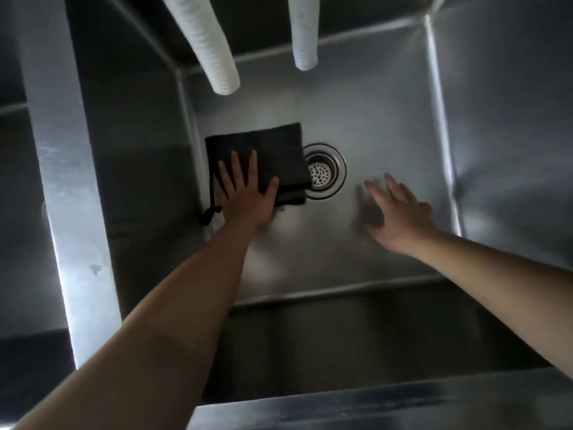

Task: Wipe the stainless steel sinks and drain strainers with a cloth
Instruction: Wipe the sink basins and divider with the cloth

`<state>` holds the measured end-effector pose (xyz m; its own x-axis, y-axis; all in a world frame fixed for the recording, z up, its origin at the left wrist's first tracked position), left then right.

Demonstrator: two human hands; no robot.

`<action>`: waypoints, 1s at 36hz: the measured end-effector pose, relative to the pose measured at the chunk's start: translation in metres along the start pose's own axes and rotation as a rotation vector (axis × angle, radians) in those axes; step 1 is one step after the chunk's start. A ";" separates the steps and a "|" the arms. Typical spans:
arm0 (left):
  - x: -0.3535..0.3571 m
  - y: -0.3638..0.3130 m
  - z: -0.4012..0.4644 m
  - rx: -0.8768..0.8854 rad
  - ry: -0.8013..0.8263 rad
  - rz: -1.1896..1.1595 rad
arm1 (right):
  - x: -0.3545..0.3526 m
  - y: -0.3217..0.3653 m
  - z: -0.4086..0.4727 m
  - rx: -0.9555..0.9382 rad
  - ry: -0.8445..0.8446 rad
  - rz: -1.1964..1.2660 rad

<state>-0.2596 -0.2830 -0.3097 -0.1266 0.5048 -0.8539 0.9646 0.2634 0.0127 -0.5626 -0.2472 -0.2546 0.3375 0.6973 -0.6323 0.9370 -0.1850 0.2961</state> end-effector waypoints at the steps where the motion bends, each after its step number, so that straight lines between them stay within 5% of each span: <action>1: -0.009 0.004 0.017 -0.028 0.008 0.012 | -0.001 -0.009 -0.002 0.028 0.017 -0.009; 9: -0.061 -0.008 0.101 -0.296 0.069 -0.162 | 0.006 -0.039 -0.018 0.223 0.136 0.258; 18: 0.008 -0.003 -0.020 0.049 0.114 0.123 | -0.003 0.006 -0.067 0.113 0.212 0.162; 22: 0.060 0.005 -0.113 0.238 0.387 0.304 | -0.020 0.021 -0.106 0.073 0.219 0.161; 27: 0.059 -0.010 -0.140 0.275 0.647 0.456 | -0.025 0.027 -0.163 0.066 0.167 0.160; 32: -0.019 -0.056 -0.101 0.404 0.216 0.263 | -0.026 0.027 -0.202 0.049 0.086 0.012; 36: -0.024 -0.053 -0.082 0.381 0.309 0.183 | -0.030 0.024 -0.222 0.076 0.023 0.023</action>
<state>-0.3269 -0.2419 -0.2473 0.0454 0.7491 -0.6609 0.9859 -0.1404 -0.0915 -0.5700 -0.1194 -0.0696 0.3575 0.7076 -0.6095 0.9336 -0.2526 0.2543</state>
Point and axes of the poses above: each hand's wrist, its own z-axis towards the middle knuckle, its own x-axis out of the palm, y = z × x, the point moved 8 cm from there along z, towards the middle knuckle, and after that the axes turned 7 degrees about z, right-handed, at the moved point
